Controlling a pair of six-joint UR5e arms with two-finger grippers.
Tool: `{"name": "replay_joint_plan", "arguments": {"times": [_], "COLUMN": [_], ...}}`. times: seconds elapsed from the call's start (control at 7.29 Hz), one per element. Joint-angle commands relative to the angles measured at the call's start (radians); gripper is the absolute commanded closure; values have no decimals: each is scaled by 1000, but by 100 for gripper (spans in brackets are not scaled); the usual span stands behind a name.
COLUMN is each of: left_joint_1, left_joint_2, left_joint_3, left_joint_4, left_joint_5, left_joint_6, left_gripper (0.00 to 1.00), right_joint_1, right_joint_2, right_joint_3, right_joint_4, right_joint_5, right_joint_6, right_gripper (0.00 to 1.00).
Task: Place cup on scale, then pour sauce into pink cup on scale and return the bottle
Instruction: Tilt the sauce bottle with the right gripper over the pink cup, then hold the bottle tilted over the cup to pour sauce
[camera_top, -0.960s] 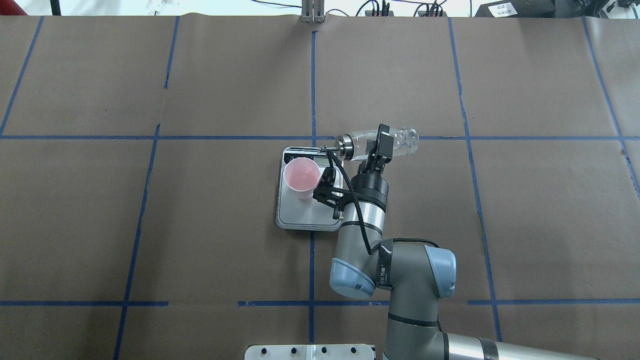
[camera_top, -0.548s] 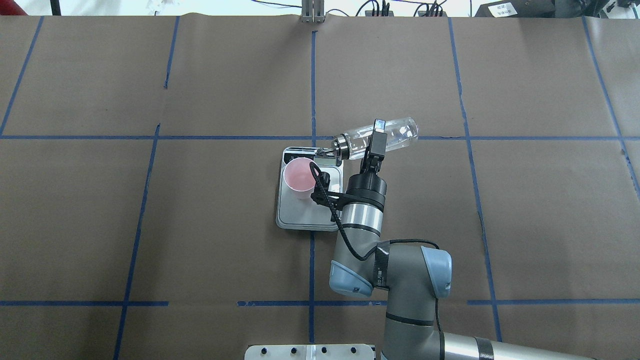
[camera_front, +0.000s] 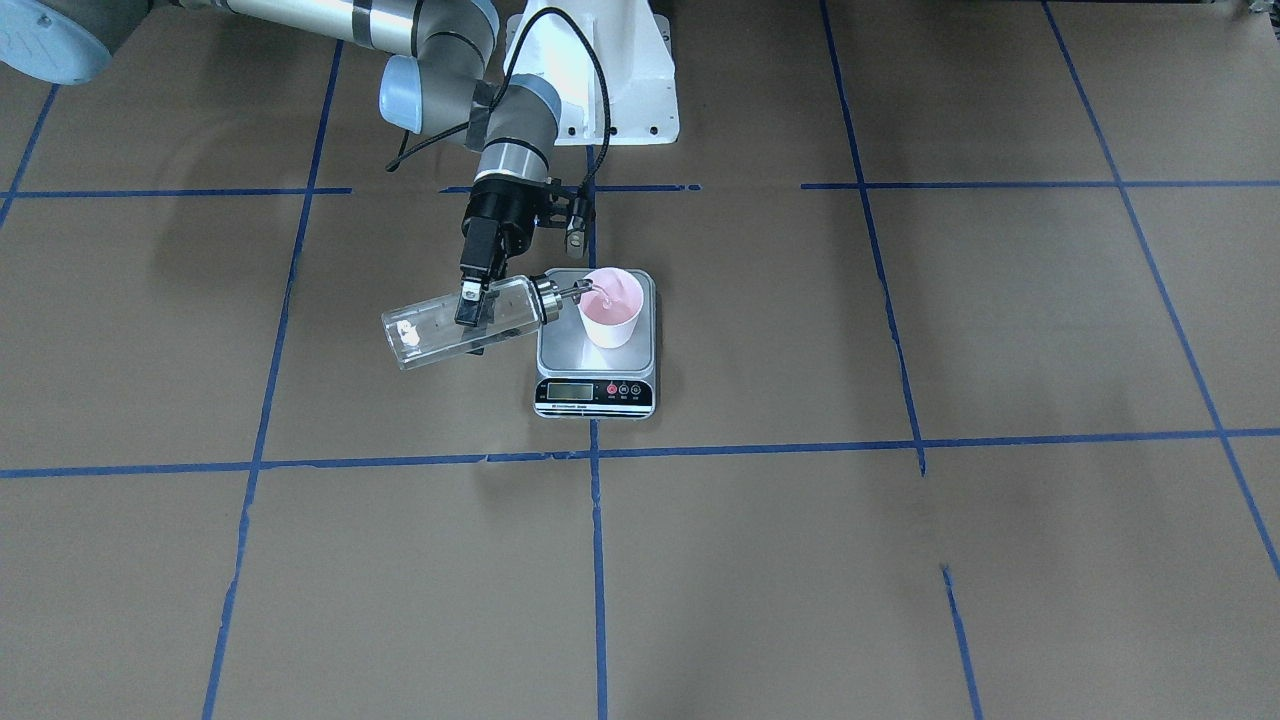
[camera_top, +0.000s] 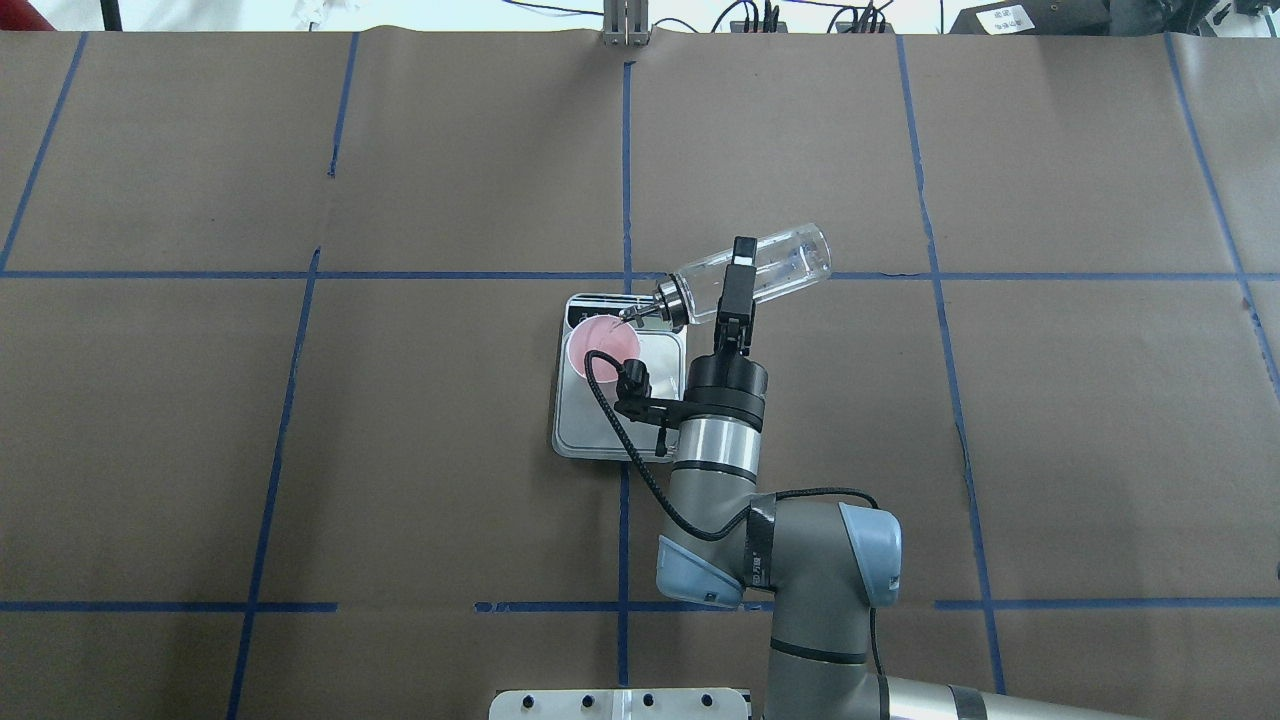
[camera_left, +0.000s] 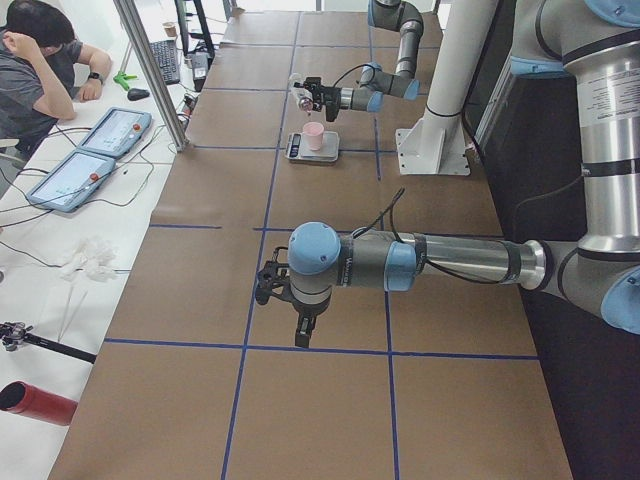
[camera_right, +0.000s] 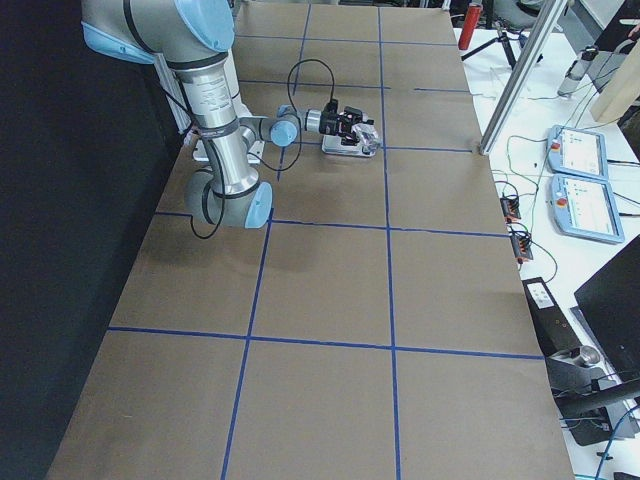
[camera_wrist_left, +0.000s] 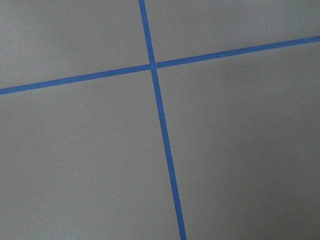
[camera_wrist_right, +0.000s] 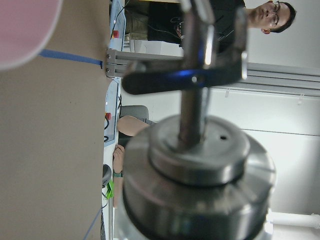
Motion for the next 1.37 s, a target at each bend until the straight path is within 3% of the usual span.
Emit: {"name": "replay_joint_plan", "arguments": {"times": [0.0, 0.41, 1.23], "left_joint_1": [0, 0, 0], "left_joint_2": [0, 0, 0], "left_joint_3": [2, 10, 10], "left_joint_4": [1, -1, -1], "left_joint_5": [1, -1, -1], "left_joint_6": [0, 2, 2], "left_gripper": [0, 0, 0], "right_joint_1": [-12, -19, -19], "right_joint_2": [-1, -13, -12], "right_joint_3": [0, -2, -3], "right_joint_4": [8, 66, 66], "right_joint_5": [-52, -52, -52], "right_joint_6": [-96, -94, -103], "right_gripper": [100, 100, 100]}}
